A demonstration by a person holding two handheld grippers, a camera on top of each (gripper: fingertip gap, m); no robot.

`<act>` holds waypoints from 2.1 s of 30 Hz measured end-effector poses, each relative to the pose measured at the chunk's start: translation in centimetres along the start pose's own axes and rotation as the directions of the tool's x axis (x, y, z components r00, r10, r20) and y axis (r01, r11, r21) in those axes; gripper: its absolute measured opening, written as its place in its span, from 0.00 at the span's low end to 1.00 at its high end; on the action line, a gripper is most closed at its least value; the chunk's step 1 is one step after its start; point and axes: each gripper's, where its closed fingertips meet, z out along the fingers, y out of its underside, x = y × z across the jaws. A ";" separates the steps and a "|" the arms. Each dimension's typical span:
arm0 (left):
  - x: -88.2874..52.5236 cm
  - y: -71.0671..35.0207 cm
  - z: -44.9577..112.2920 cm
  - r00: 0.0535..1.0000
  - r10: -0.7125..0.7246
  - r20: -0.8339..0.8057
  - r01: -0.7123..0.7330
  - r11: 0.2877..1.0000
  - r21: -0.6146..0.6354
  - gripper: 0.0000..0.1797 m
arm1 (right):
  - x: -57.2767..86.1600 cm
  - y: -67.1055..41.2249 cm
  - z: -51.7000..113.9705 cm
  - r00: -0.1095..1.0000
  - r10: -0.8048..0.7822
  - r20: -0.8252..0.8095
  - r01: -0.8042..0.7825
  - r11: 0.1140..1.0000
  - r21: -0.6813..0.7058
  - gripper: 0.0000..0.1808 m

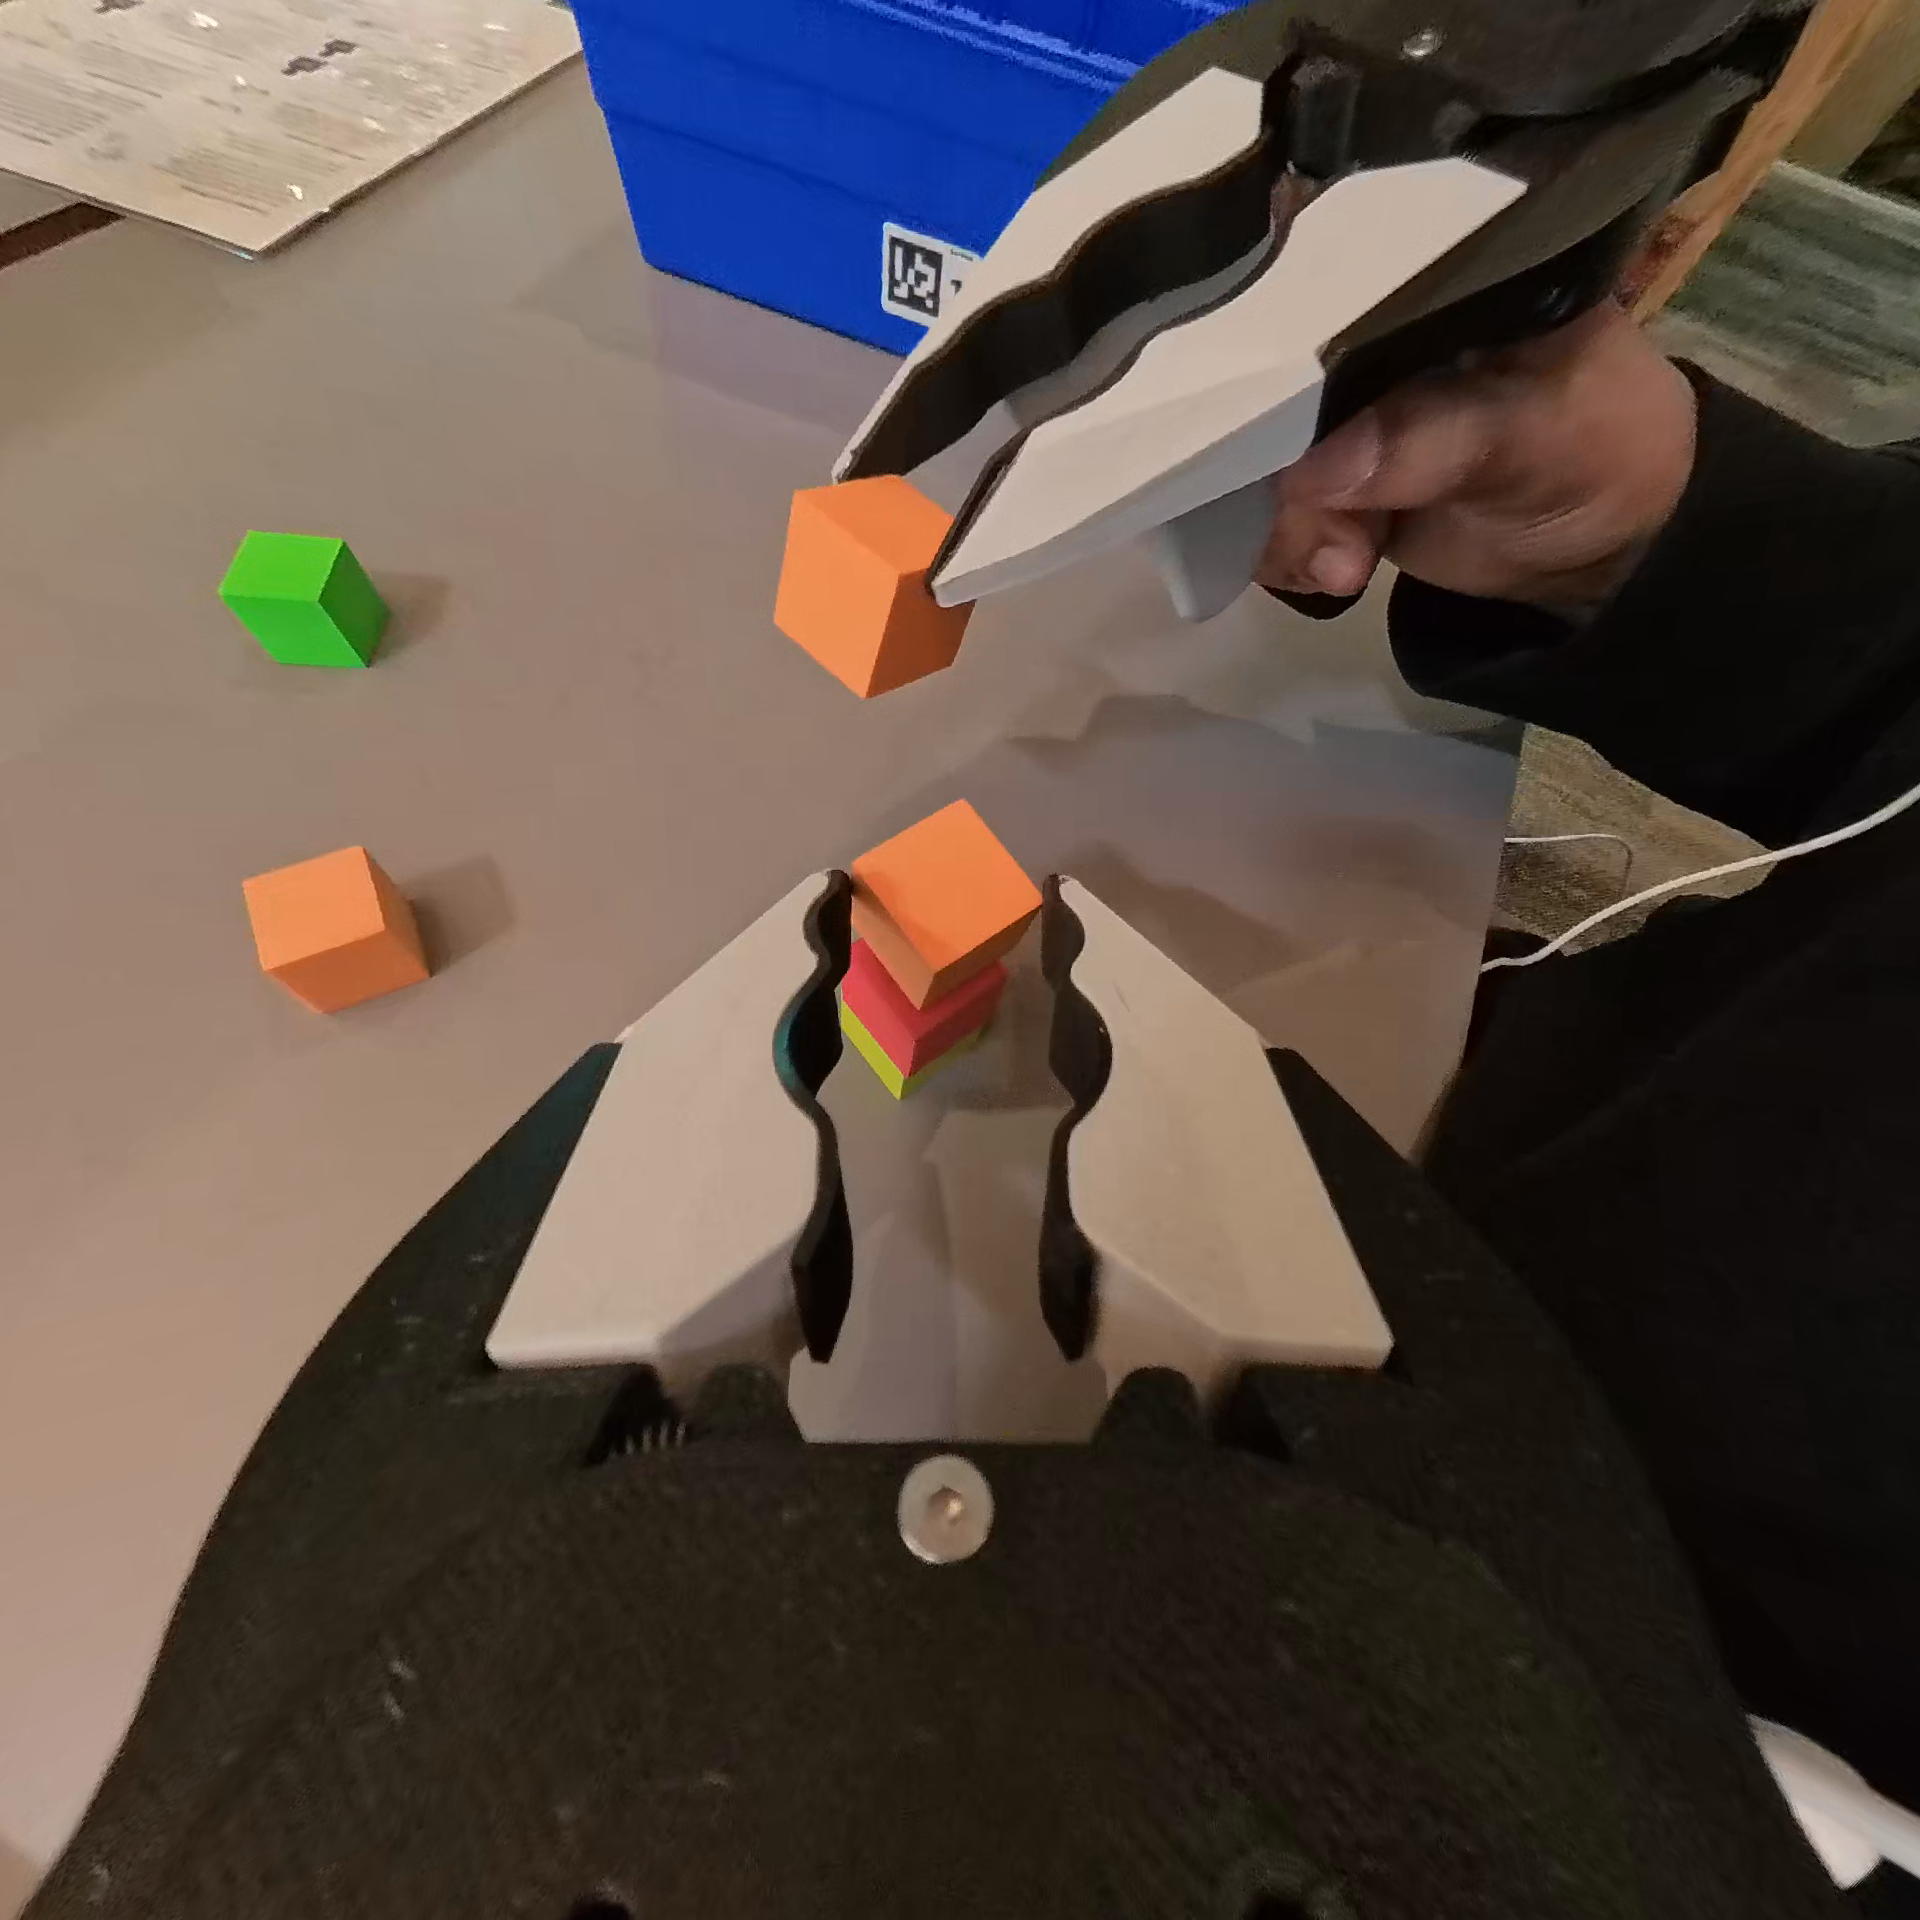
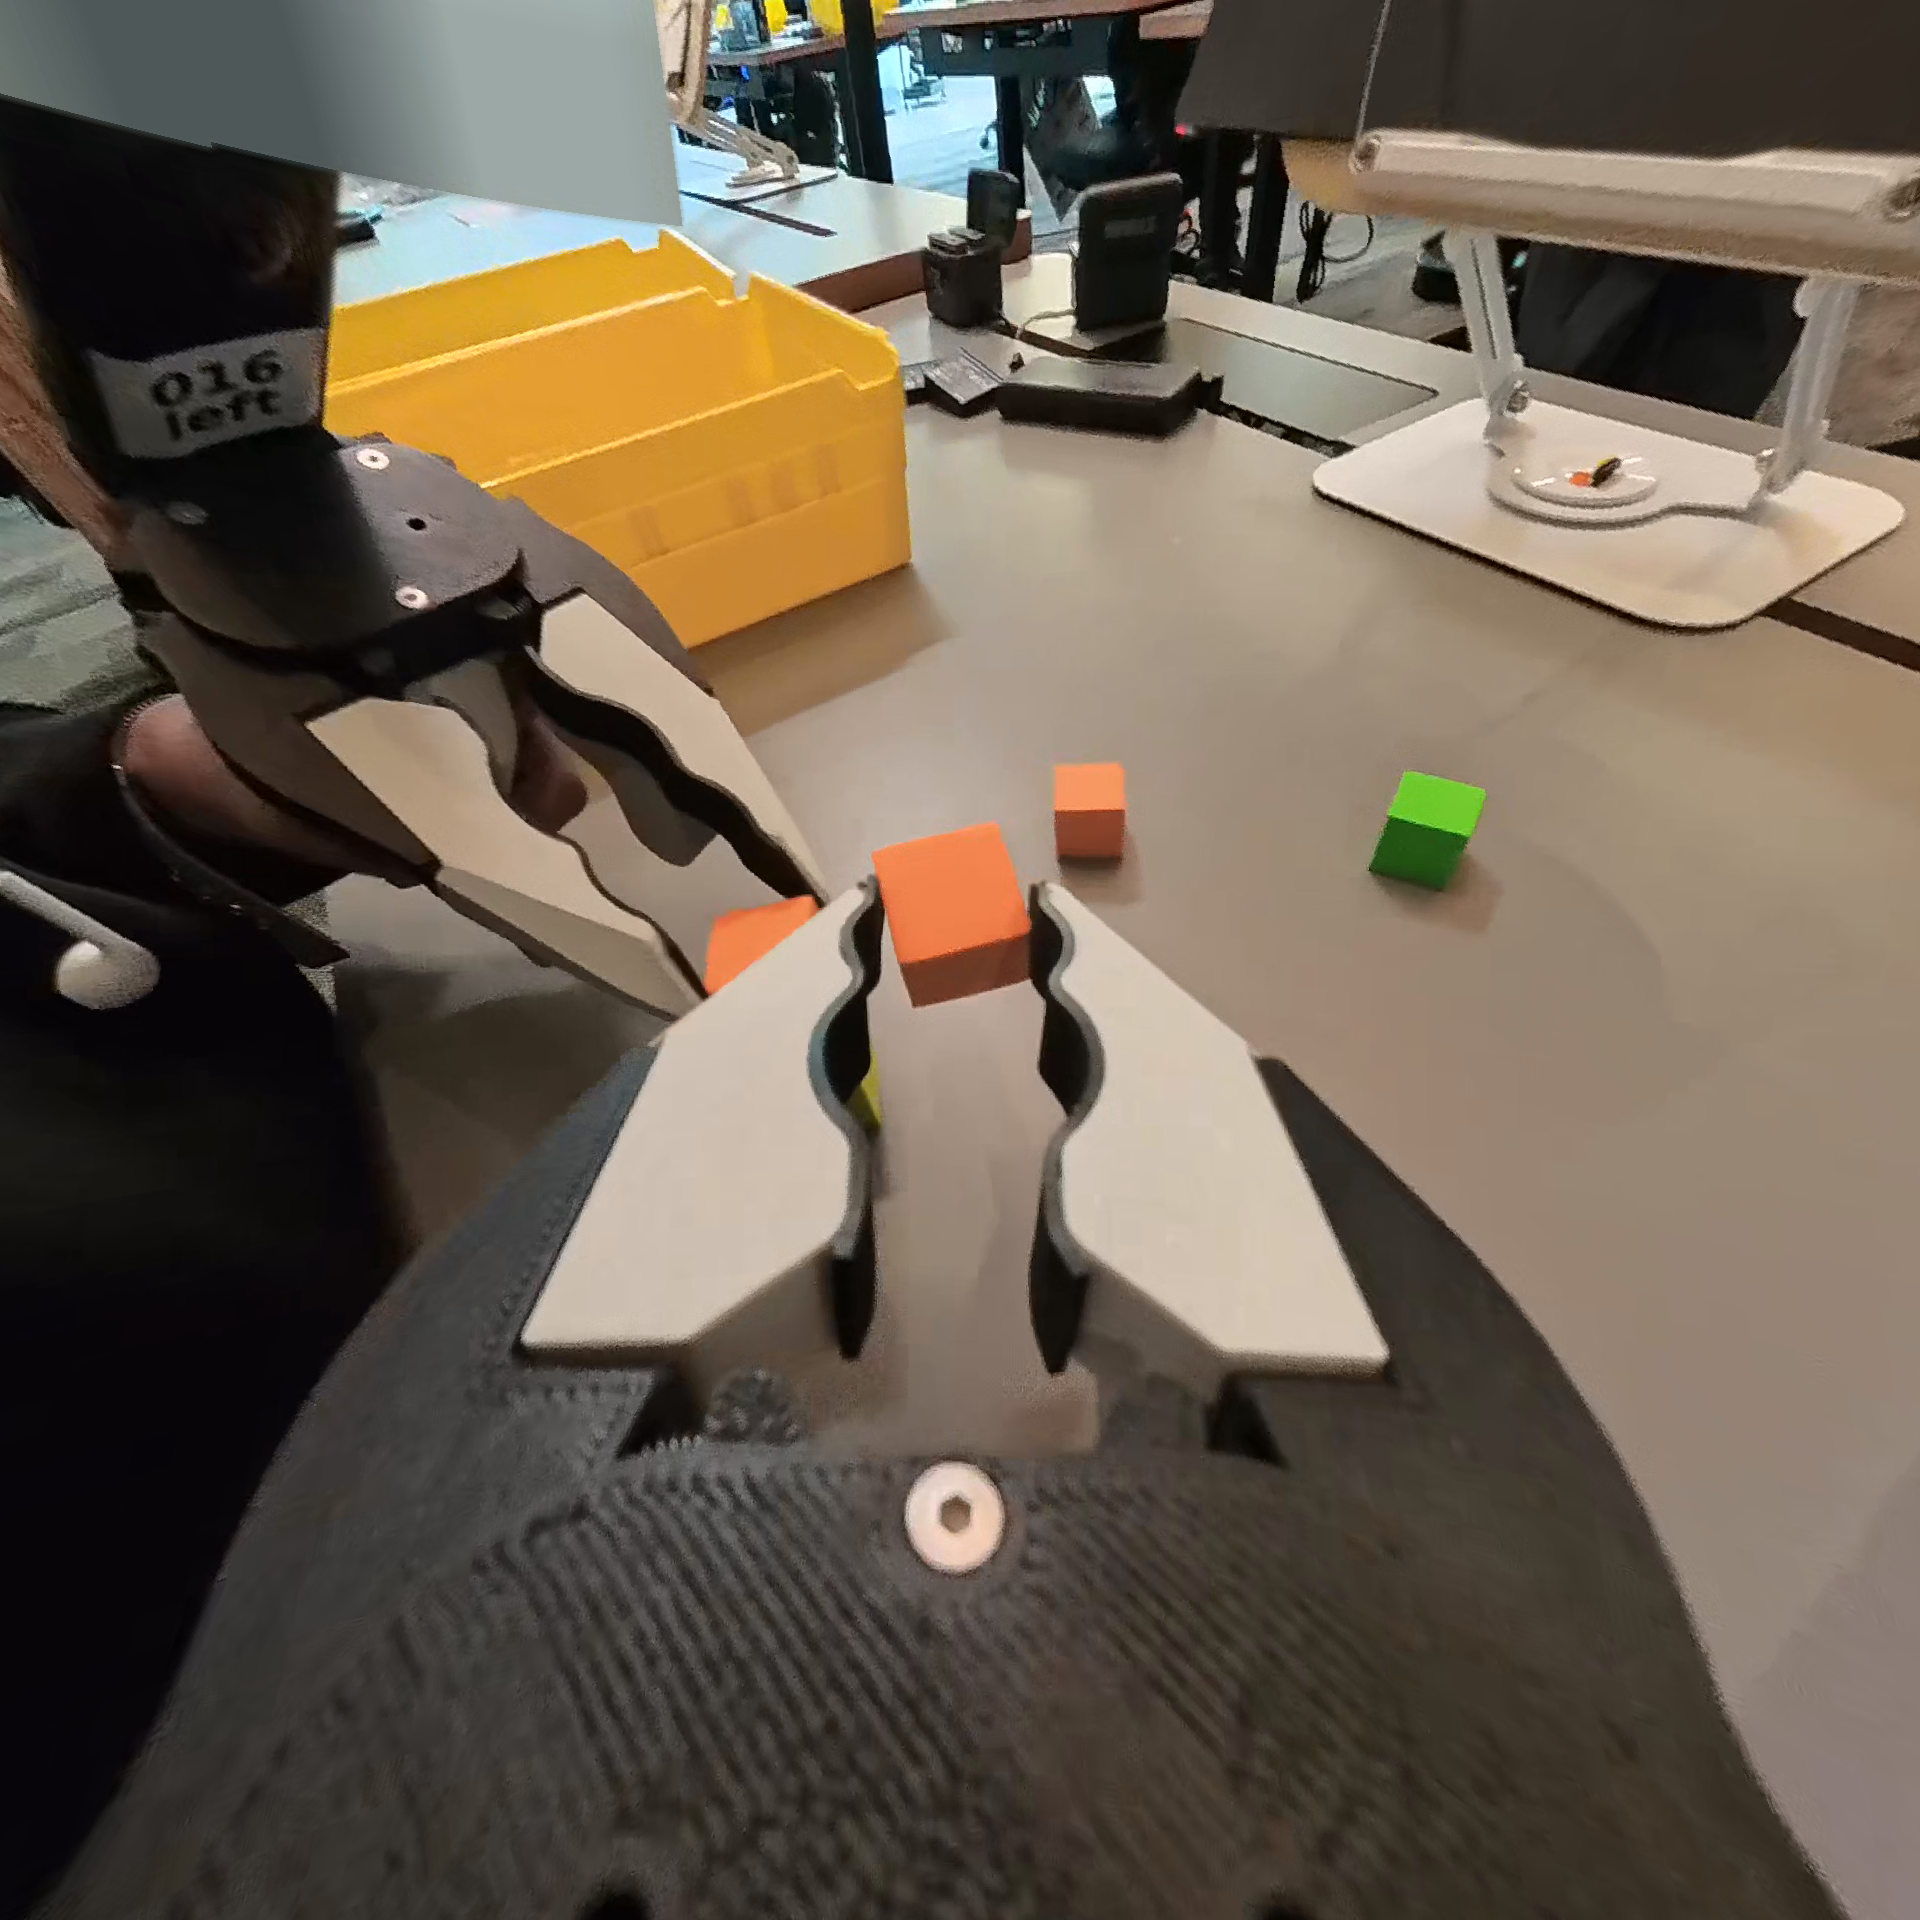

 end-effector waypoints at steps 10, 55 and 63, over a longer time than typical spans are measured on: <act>0.0 0.5 0.1 1.000 -0.014 0.009 0.014 1.000 -0.015 0.21 | -2.2 -1.5 0.4 0.997 -0.051 0.059 0.051 0.999 -0.008 0.15; -13.2 -2.2 -1.5 0.927 -0.219 0.305 0.173 0.970 0.171 0.12 | 15.1 3.5 11.9 0.982 0.055 -0.183 -0.102 0.960 -0.261 0.24; -2.2 -9.5 -6.7 0.995 0.034 -0.092 0.002 0.930 0.367 0.12 | 14.4 0.8 9.3 0.977 0.087 -0.196 -0.115 0.984 -0.136 0.15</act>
